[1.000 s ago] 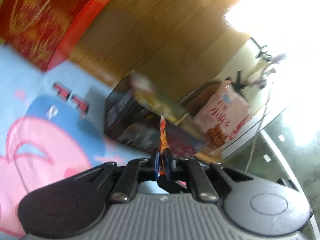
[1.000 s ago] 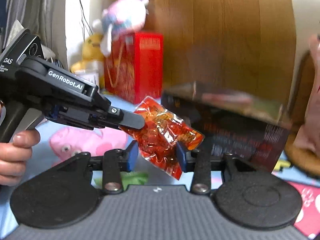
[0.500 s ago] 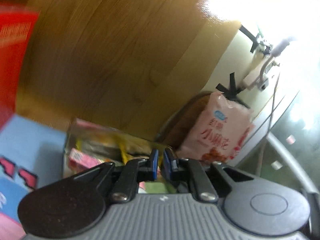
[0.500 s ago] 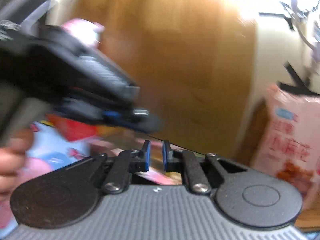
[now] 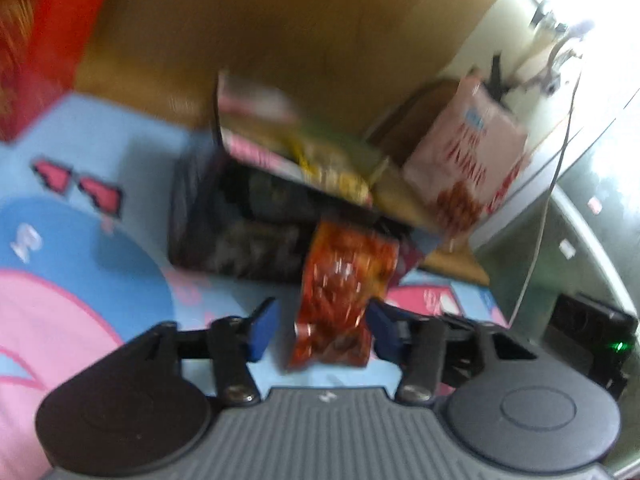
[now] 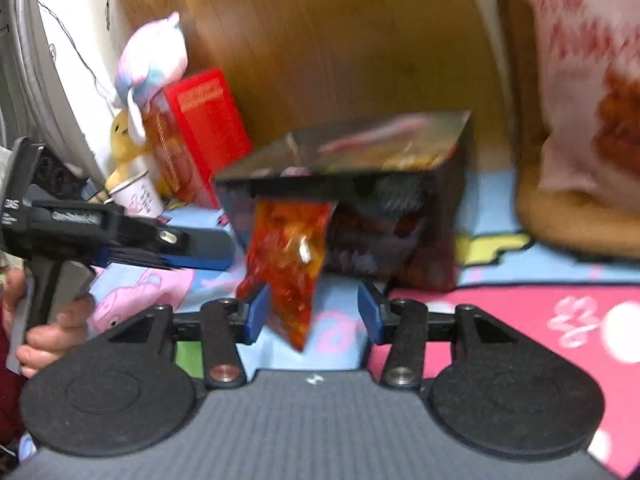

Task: Organize snacks
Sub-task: 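Carry the red packet over the open box and open the left tool, then move the left tool back down over the green cracker packet on the bed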

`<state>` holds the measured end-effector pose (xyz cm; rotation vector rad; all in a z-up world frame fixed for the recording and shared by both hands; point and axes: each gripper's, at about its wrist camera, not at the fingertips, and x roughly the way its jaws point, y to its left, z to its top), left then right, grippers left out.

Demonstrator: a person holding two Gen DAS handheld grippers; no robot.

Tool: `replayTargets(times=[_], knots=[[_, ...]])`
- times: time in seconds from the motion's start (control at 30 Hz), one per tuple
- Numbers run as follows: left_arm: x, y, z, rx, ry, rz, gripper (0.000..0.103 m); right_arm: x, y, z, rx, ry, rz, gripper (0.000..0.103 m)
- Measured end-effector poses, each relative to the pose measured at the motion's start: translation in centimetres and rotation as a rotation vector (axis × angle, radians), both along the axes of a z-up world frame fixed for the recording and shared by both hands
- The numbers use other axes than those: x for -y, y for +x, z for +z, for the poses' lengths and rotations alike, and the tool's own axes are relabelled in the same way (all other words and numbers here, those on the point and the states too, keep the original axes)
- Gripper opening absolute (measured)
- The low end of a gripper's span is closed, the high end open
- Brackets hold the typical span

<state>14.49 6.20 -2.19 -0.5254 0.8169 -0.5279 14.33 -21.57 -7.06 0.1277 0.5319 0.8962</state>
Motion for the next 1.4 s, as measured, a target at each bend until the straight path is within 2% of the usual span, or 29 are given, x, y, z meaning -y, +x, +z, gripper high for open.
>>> replayTargets(times=[0.03, 0.07, 0.1, 0.23, 0.3, 0.37, 0.43, 0.5, 0.57, 0.63, 0.7, 0.87, 0.97, 1.13, 1.23, 1.27, 1.4], knots=[[0.4, -0.1, -0.3, -0.013, 0.021, 0.002, 0.031, -0.5, -0.2, -0.1, 0.001, -0.016, 0.002, 0.036], [0.6, -0.6, -0.1, 0.007, 0.043, 0.012, 0.031, -1.0, -1.0, 0.1, 0.057, -0.061, -0.026, 0.027], [0.6, -1.1, 0.4, 0.025, 0.053, 0.01, 0.031, -1.1, -1.7, 0.5, 0.1, -0.075, -0.022, 0.027], [-0.6, -3.0, 4.2, 0.145, 0.008, 0.021, 0.03, 0.6, -3.9, 2.8, 0.149, 0.052, 0.003, 0.022], [-0.5, -2.2, 6.4, 0.2, 0.024, 0.041, 0.03, 0.5, -3.8, 4.4, 0.179, 0.09, -0.023, 0.022], [0.1, -0.3, 8.2, 0.23, 0.051, 0.065, 0.037, -0.2, -2.4, 5.8, 0.185, 0.102, -0.063, 0.022], [0.7, 2.3, 9.0, 0.202, 0.06, 0.087, 0.057, -0.6, -0.5, 6.5, 0.145, 0.118, -0.098, 0.024], [0.9, 3.7, 9.1, 0.176, 0.091, 0.149, 0.057, -0.9, 0.5, 6.4, 0.145, 0.085, -0.184, 0.035], [0.2, 3.0, 8.9, 0.184, 0.079, 0.172, 0.057, -0.2, -0.1, 6.1, 0.173, 0.093, -0.244, 0.038], [-0.8, 1.2, 8.4, 0.212, 0.059, 0.172, 0.057, 1.8, -1.4, 5.2, 0.153, 0.163, -0.227, 0.038], [-1.7, -0.7, 7.8, 0.223, 0.076, 0.198, 0.057, 2.4, -2.4, 4.4, 0.139, 0.185, -0.25, 0.039], [-3.6, -5.3, 5.5, 0.173, 0.05, 0.186, 0.057, 4.8, -6.3, 0.9, 0.026, 0.225, -0.194, 0.042], [-3.6, -7.3, 3.7, 0.124, 0.042, 0.158, 0.057, 4.7, -8.5, -0.3, -0.028, 0.196, -0.147, 0.046], [-3.0, -8.9, 1.3, 0.047, 0.026, 0.137, 0.057, 3.4, -11.6, -1.7, -0.026, 0.111, -0.082, 0.047], [-2.9, -9.7, 0.9, 0.038, 0.016, 0.128, 0.057, 3.0, -13.2, -1.5, -0.011, 0.091, -0.049, 0.047], [-2.8, -9.9, 0.8, 0.041, 0.019, 0.123, 0.057, 2.8, -13.3, -1.2, -0.001, 0.086, -0.038, 0.051], [-2.2, -10.3, 0.5, 0.028, 0.032, 0.109, 0.057, 1.3, -13.4, -0.8, 0.024, 0.029, -0.009, 0.052]])
